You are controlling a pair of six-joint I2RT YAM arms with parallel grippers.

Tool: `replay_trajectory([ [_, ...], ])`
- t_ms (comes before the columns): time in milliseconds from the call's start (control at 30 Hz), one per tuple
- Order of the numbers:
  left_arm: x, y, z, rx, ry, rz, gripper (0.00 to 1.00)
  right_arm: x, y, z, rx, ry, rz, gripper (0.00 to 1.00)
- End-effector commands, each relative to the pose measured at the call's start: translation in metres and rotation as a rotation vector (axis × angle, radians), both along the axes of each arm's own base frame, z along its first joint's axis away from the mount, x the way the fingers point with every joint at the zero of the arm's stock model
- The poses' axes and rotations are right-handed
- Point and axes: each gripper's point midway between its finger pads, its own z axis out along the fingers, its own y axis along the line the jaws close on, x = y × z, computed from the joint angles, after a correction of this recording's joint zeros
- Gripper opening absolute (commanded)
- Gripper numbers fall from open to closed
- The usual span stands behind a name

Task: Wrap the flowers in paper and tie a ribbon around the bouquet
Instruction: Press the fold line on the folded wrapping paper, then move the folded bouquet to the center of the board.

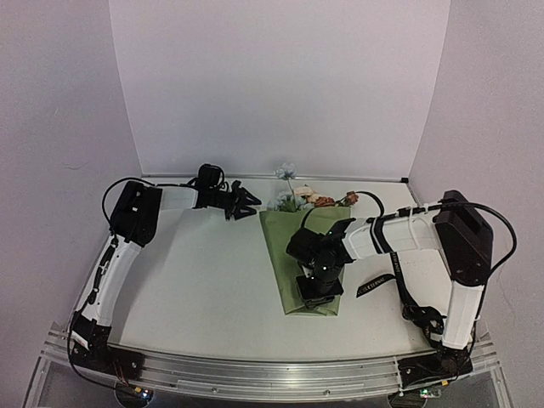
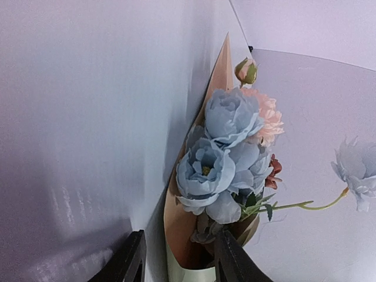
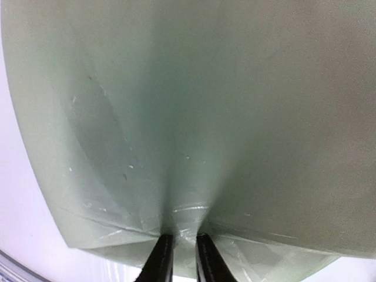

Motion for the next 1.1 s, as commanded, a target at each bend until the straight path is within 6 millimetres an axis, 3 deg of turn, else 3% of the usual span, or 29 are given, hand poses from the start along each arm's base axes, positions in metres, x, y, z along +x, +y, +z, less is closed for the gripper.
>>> replay_trajectory([
  [0,0.006,0.003,0.056,0.011,-0.13,-0.018,0.45,0.005,0.02,0.057,0.138,-0.019,-0.013,0.24],
  [133,-0.003,0.01,0.09,0.049,-0.203,-0.023,0.5,0.02,0.024,0.097,0.232,-0.076,-0.055,0.39],
  [233,-0.018,0.019,0.102,0.081,-0.213,-0.019,0.52,0.031,0.001,0.109,0.226,-0.135,-0.114,0.52],
  [367,-0.046,0.03,0.113,0.12,-0.216,-0.014,0.53,0.043,-0.038,0.093,0.195,-0.124,-0.216,0.68],
  [567,-0.103,0.039,0.094,0.169,-0.16,-0.043,0.53,0.062,-0.05,0.061,0.209,-0.079,-0.272,0.82],
  [800,-0.146,0.036,0.087,0.17,-0.134,-0.078,0.52,0.084,-0.047,0.026,0.282,-0.028,-0.391,0.8],
  [1067,-0.159,0.04,0.078,0.183,-0.106,-0.089,0.51,0.113,-0.042,0.01,0.317,-0.031,-0.433,0.52],
])
